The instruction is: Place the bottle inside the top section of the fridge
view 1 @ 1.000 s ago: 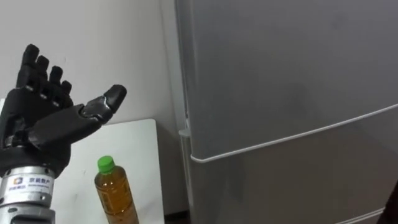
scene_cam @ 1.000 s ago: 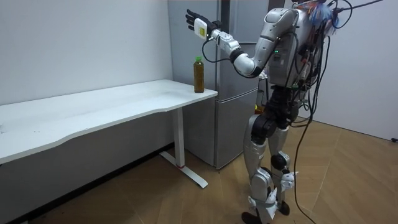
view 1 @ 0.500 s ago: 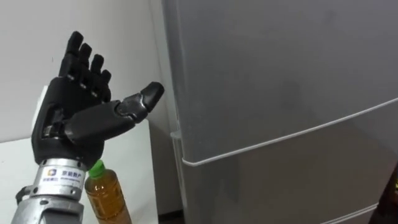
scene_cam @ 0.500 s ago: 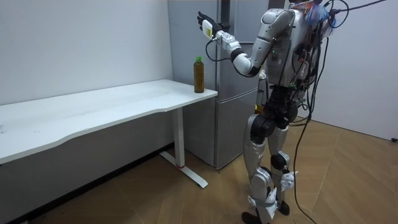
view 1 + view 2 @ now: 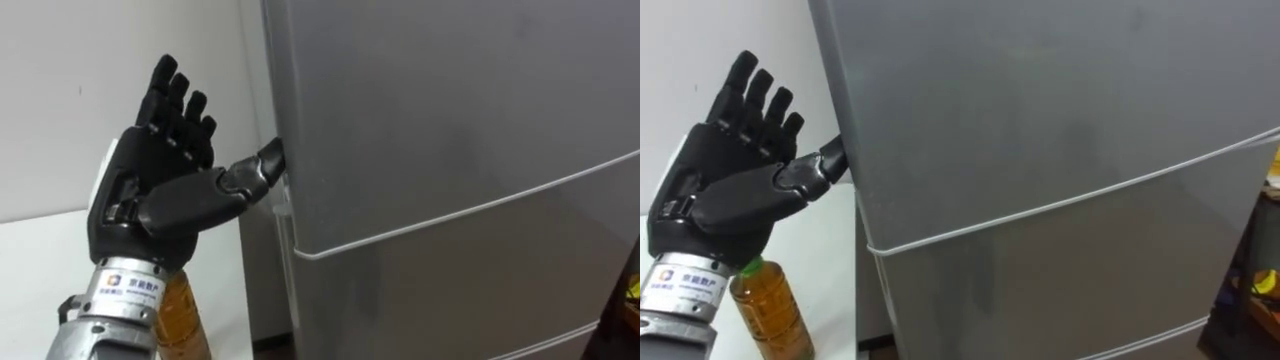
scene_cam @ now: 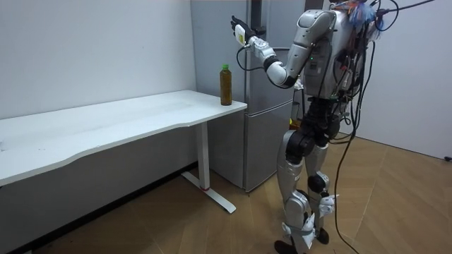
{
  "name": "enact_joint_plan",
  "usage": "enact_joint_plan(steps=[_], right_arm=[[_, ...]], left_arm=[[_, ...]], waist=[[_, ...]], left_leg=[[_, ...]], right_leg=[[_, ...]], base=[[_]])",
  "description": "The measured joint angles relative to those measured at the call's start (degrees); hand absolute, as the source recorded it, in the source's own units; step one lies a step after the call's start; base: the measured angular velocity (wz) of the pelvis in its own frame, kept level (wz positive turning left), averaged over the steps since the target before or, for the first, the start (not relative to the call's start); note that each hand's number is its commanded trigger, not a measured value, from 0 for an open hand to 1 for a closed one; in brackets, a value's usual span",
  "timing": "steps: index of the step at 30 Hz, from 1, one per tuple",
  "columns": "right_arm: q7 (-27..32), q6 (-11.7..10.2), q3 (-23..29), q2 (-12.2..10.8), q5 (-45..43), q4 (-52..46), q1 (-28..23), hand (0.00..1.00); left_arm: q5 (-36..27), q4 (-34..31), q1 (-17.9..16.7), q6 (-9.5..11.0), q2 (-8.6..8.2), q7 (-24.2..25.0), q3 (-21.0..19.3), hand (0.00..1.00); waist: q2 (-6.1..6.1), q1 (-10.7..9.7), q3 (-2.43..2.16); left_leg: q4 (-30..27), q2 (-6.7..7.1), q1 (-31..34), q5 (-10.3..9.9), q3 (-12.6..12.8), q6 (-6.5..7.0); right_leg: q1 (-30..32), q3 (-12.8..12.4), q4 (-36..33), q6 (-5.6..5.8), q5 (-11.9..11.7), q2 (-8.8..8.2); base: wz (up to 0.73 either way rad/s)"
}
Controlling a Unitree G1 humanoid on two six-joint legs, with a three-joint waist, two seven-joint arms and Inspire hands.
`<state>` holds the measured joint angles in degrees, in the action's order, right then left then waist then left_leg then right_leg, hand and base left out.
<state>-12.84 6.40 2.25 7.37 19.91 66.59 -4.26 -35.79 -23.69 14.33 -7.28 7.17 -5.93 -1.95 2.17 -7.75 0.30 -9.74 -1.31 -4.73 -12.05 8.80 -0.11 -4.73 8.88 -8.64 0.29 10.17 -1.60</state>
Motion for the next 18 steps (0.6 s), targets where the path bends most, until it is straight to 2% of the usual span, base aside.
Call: enact_joint_plan(steps=[4,11,18], right_arm=[[0.18,0.56,-0.46,0.03,0.41,0.33,0.46,0.0],[0.17,0.74,-1.66,-0.02,1.72,0.84,0.9,0.0],[0.17,0.67,-2.77,0.05,2.47,0.88,0.92,0.0]], left_arm=[[-2.67,-0.01,0.0,-1.06,-0.48,0.16,0.23,0.0],[-3.04,-0.01,0.0,-1.17,-2.08,0.17,1.02,0.0],[-4.7,-0.02,0.0,-1.17,-2.14,0.18,2.25,0.0]], waist=[[0.04,-0.01,-0.02],[0.1,0.0,-0.06],[0.25,0.1,-0.15]], left_leg=[[-0.02,-0.01,0.18,0.0,-0.12,0.0],[-0.04,0.04,0.39,0.0,-0.19,0.0],[-0.22,0.07,0.67,0.0,-1.02,0.0]], right_leg=[[-0.05,0.74,0.09,0.0,0.0,-0.02],[-0.02,1.1,0.1,0.0,0.0,-0.11],[-0.1,1.52,0.04,0.0,-0.01,-0.13]], base=[[0.05],[0.01],[0.06]])
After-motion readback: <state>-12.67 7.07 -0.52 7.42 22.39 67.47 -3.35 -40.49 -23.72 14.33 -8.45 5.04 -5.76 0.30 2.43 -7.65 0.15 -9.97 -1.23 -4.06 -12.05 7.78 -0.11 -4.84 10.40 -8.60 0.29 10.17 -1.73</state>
